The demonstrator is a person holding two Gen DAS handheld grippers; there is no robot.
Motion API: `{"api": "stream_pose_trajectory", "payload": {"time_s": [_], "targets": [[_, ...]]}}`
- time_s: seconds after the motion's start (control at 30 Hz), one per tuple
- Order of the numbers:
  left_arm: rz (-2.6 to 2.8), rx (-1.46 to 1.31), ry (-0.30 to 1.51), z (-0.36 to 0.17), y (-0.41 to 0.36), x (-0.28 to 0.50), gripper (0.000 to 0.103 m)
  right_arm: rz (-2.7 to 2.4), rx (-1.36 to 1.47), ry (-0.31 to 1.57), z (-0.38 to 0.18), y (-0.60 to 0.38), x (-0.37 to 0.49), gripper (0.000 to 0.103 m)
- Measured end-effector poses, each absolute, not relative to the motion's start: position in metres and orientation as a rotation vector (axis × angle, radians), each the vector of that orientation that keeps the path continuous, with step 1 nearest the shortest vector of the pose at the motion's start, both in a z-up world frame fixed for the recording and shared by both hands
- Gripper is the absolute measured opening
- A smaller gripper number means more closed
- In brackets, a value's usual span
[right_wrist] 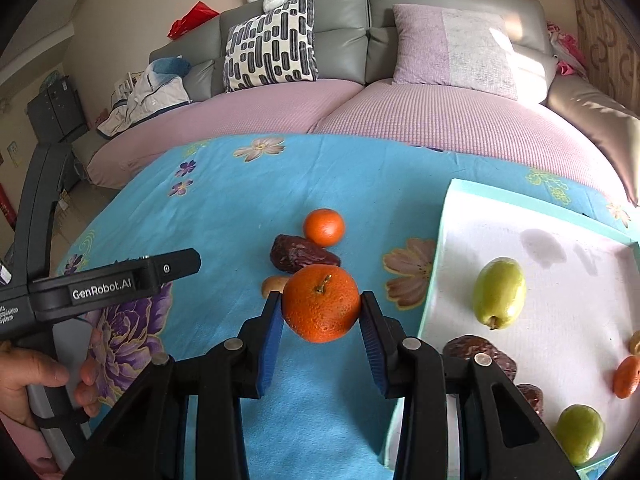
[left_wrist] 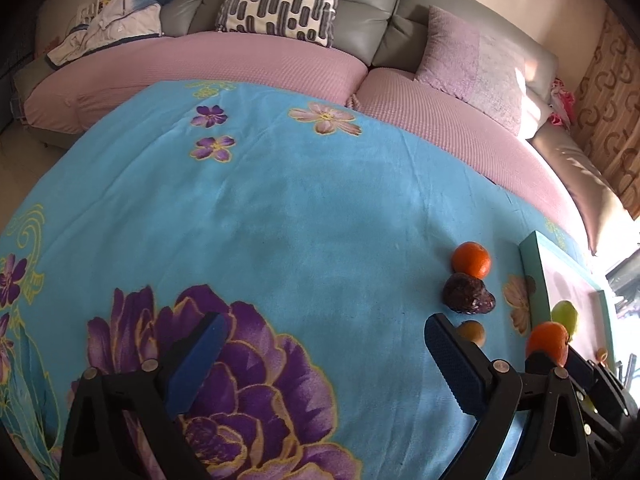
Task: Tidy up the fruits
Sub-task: 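Grasp an orange with the right tool while the left tool grasps a small brown fruit, then carry the orange and brown fruit over the tray with both tools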
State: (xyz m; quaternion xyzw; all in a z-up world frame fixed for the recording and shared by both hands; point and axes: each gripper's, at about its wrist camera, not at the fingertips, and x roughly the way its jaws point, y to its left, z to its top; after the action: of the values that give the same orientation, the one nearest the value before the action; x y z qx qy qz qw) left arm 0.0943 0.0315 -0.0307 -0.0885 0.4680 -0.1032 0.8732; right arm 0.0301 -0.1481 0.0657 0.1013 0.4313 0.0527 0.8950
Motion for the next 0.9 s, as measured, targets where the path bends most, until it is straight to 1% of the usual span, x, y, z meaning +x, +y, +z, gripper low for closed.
{"api": "stream_pose_trajectory", "payload": {"time_s": [0.03,0.07,0.17,0.23,0.3,0.33,0.4,0.43,0.47,0.53,0.67,0.73,0.9], "targets": [[-0.243,-0.181,0.978,-0.031,0.025,0.094,0.093,0.094,0.212,0.892,0.066,-0.153,0.029,0.04],[-0.271,-0.18,0.979,-0.031,0.019,0.093,0.091,0.078,0.216,0.891,0.067,-0.158,0.028,0.04],[-0.335,-0.164,0.982,-0.031,-0.001,0.091,0.089,0.037,0.233,0.887,0.069,-0.174,0.024,0.04],[-0.379,-0.145,0.986,-0.032,-0.014,0.089,0.079,0.017,0.242,0.886,0.07,-0.182,0.023,0.04],[-0.412,-0.128,0.99,-0.033,-0.027,0.088,0.077,0.005,0.248,0.883,0.071,-0.189,0.021,0.04],[-0.428,-0.119,0.992,-0.033,-0.033,0.087,0.071,0.002,0.251,0.881,0.071,-0.191,0.02,0.04],[-0.45,-0.1,0.997,-0.035,-0.044,0.085,0.064,-0.001,0.255,0.876,0.073,-0.194,0.019,0.04],[-0.458,-0.09,0.999,-0.036,-0.048,0.085,0.057,-0.002,0.257,0.874,0.073,-0.195,0.019,0.04],[-0.464,-0.079,1.003,-0.037,-0.052,0.085,0.054,-0.003,0.259,0.873,0.074,-0.197,0.018,0.04],[-0.464,-0.062,1.01,-0.038,-0.058,0.084,0.043,-0.003,0.262,0.873,0.074,-0.198,0.018,0.04],[-0.463,-0.042,1.009,-0.04,-0.064,0.083,0.036,-0.007,0.269,0.869,0.075,-0.203,0.016,0.04],[-0.462,-0.04,1.008,-0.039,-0.065,0.082,0.029,-0.012,0.273,0.865,0.075,-0.206,0.014,0.04],[-0.465,-0.025,0.996,-0.036,-0.067,0.079,0.028,-0.026,0.283,0.857,0.077,-0.212,0.011,0.04]]}}
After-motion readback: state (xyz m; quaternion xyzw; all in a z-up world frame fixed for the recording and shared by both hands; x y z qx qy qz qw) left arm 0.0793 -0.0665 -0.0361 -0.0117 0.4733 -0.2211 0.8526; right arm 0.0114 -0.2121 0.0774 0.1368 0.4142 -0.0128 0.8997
